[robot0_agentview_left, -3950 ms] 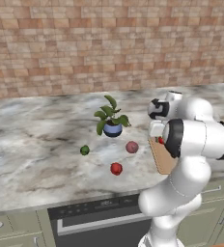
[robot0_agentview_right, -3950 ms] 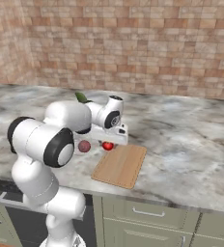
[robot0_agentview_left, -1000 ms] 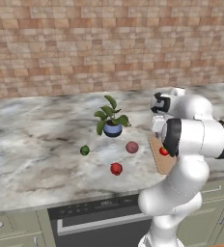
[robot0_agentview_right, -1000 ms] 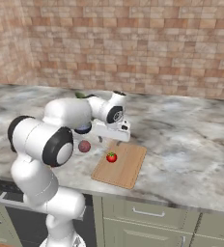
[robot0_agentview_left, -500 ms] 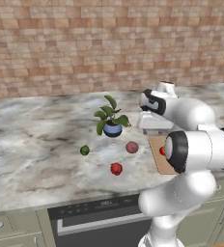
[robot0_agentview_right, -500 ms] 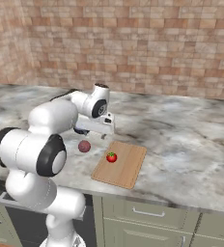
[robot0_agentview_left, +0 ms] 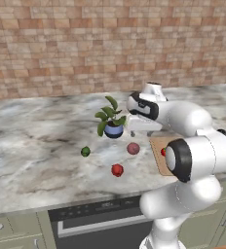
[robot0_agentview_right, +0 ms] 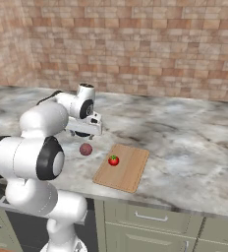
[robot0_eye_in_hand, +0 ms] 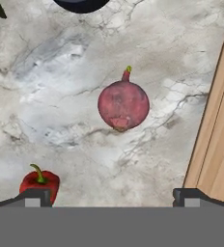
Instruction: Place the avocado, onion, tomato, and bell pepper on the cutting board.
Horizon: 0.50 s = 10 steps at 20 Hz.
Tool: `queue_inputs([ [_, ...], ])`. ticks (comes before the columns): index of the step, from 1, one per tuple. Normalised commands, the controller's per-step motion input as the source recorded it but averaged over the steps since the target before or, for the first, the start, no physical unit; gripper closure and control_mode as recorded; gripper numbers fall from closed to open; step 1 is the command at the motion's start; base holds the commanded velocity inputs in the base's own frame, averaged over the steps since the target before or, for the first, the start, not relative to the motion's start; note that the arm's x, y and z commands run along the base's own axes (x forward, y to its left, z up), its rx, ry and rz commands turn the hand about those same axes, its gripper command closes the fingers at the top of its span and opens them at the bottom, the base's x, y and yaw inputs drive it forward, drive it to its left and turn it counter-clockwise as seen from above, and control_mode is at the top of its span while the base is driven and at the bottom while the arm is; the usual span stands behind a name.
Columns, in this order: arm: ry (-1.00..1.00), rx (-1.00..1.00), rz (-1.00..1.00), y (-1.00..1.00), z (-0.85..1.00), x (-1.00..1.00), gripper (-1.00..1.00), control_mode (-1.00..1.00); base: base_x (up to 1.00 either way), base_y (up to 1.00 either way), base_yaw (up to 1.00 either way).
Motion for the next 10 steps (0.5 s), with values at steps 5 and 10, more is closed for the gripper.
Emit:
queue_inputs([
  [5, 0.00, 0.00, 0.01, 0.14, -0.04, 0.13, -1.00, -1.00, 0.00, 0.00, 0.00],
  [10, 0.00, 0.00, 0.01, 0.01, -0.02, 0.24, -1.00, -1.00, 0.00, 0.00, 0.00],
])
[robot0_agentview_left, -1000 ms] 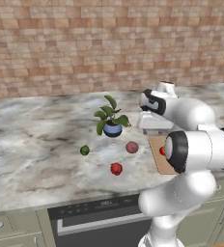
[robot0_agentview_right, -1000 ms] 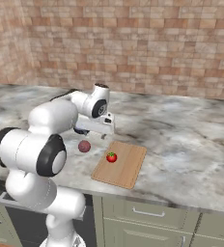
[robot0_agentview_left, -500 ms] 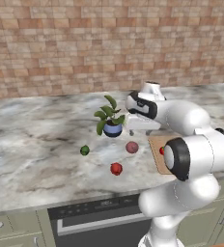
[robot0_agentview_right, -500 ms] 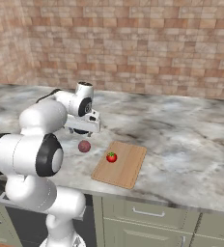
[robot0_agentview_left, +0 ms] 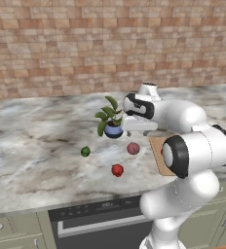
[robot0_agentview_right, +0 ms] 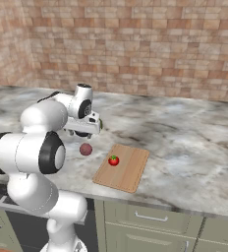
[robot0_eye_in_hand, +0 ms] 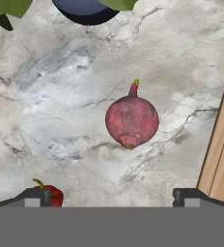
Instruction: Place the avocado, onion, tomato, and bell pepper on the cutting board.
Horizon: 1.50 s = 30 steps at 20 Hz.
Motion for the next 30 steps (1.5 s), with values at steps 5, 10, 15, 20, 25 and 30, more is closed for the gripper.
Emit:
queue_inputs([
  [5, 0.00, -0.01, 0.00, 0.00, 0.00, 0.21, -1.00, -1.00, 0.00, 0.00, 0.00],
  [10, 0.00, -0.01, 0.00, 0.00, -0.16, 0.07, -1.00, -1.00, 0.00, 0.00, 0.00],
  [15, 0.00, 0.00, 0.00, 0.00, -0.24, 0.15, -1.00, -1.00, 0.00, 0.00, 0.00],
  [20, 0.00, 0.00, 0.00, 0.00, -0.29, 0.11, -1.00, -1.00, 0.00, 0.00, 0.00],
  [25, 0.00, 0.00, 0.00, 0.00, -0.31, 0.11, -1.00, -1.00, 0.00, 0.00, 0.00],
  [30, 0.00, 0.00, 0.00, 0.00, -0.24, 0.00, -1.00, -1.00, 0.00, 0.00, 0.00],
])
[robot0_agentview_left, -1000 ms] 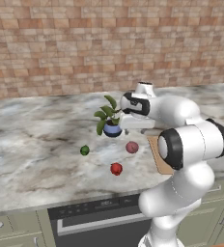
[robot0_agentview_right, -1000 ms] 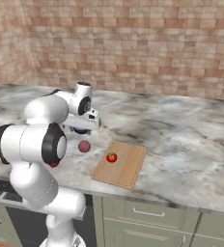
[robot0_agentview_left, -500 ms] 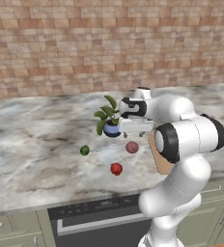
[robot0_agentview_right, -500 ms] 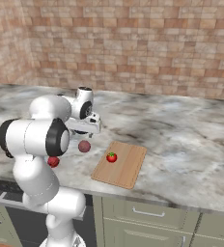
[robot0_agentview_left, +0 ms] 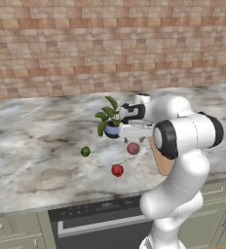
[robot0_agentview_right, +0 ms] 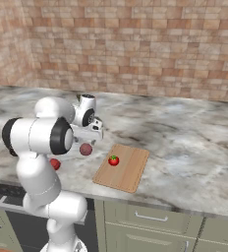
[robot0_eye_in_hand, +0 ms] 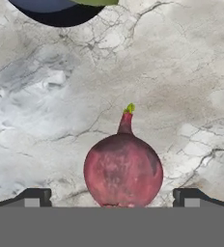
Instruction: Place the avocado, onion, tomato, and bell pepper on the cutting board.
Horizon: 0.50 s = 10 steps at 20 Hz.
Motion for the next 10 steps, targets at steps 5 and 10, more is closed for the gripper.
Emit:
queue_inputs([
  [5, 0.00, 0.00, 0.00, 0.00, -0.19, 0.00, -1.00, -1.00, 0.00, 0.00, 0.00],
  [10, 0.00, 0.00, 0.00, 0.00, -0.15, 0.00, -1.00, -1.00, 0.00, 0.00, 0.00],
])
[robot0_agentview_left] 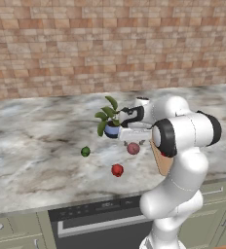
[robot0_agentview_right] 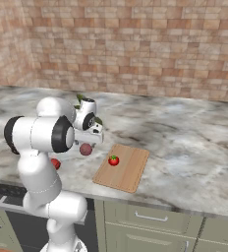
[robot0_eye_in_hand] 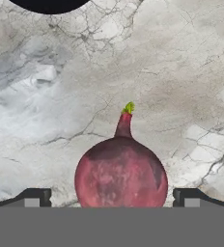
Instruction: Place the avocado, onion, tomato, and bell pepper on the cutting board.
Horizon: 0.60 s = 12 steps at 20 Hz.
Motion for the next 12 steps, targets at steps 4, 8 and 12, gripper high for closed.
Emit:
queue_inputs([
  [4, 0.00, 0.00, 0.00, 0.00, -0.18, 0.00, -1.00, -1.00, 0.00, 0.00, 0.00],
  [8, 0.00, 0.00, 0.00, 0.00, -0.22, 0.00, -1.00, -1.00, 0.00, 0.00, 0.00],
  [12, 0.00, 0.00, 0.00, 0.00, -0.24, 0.00, -1.00, -1.00, 0.00, 0.00, 0.00],
])
